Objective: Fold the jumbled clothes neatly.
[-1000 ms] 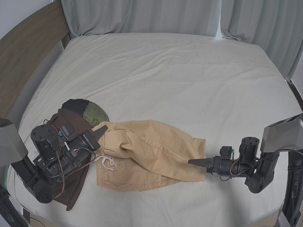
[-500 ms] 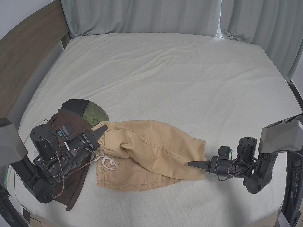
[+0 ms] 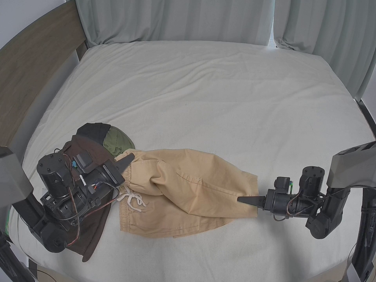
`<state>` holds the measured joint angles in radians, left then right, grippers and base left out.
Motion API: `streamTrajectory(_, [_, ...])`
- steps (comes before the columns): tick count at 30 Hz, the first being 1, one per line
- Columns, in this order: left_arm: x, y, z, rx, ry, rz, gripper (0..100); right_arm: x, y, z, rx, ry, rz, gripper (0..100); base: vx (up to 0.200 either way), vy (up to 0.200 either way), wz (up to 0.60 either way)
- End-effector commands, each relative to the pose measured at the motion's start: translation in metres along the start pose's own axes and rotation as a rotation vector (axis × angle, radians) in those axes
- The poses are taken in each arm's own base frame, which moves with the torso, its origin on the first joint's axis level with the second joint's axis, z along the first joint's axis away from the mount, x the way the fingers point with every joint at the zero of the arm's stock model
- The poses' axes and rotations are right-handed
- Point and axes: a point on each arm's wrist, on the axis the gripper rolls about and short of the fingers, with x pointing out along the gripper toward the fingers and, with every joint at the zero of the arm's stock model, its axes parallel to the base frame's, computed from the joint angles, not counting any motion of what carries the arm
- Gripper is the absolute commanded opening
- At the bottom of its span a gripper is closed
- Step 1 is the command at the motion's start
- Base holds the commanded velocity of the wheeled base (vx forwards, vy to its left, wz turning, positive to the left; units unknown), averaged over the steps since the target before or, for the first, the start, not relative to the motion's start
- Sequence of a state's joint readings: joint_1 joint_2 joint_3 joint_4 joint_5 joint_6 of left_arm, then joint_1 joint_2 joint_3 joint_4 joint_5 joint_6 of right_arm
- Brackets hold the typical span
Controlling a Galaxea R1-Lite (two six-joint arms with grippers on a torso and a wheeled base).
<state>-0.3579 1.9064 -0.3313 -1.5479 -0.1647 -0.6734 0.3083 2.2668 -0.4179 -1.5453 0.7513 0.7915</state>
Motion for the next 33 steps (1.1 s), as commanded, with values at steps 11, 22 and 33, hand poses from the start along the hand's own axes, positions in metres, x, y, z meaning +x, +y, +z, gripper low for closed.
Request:
streamTrajectory(11, [-0.021,-0.033,0.021,0.043,-0.03,-0.18,0,-0.046,0.068,0.009,-0.14,-0.114,0.068,0,0.0,0.0,0.0])
streamTrajectory(22, [-0.017,-0.017,0.023,0.248,0.022,-0.227,0,-0.054,0.089,0.019,-0.207,-0.182,0.102,0,0.0,0.0,0.0])
streamTrajectory(33, [-0.013,-0.013,0.034,0.305,-0.025,-0.217,0,-0.061,0.097,0.022,-0.229,-0.207,0.117,0,0.0,0.0,0.0])
